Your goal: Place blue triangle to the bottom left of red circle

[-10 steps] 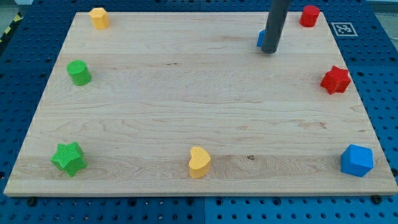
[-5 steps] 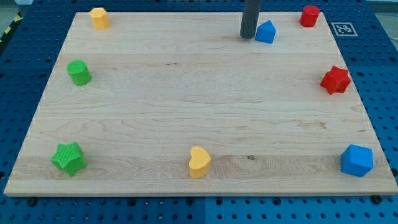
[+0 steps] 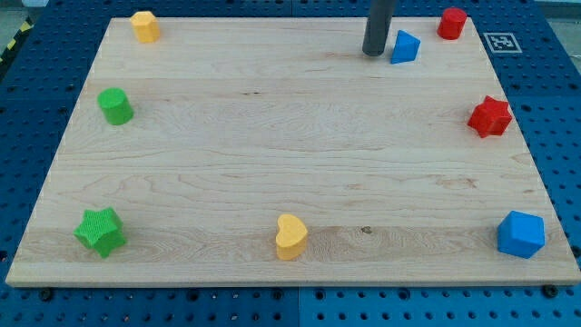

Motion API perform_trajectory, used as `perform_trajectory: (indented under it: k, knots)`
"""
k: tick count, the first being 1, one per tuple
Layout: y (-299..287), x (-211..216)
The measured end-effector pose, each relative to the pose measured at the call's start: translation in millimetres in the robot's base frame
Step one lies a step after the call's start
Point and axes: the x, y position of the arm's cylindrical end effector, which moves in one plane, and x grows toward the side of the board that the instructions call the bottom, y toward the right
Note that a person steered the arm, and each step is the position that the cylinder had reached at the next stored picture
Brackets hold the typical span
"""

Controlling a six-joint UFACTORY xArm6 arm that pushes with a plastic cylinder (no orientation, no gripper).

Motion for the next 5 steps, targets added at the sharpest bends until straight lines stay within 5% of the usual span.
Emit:
perform_trajectory:
  k: [5]
  knots:
    - [38.7, -20.2]
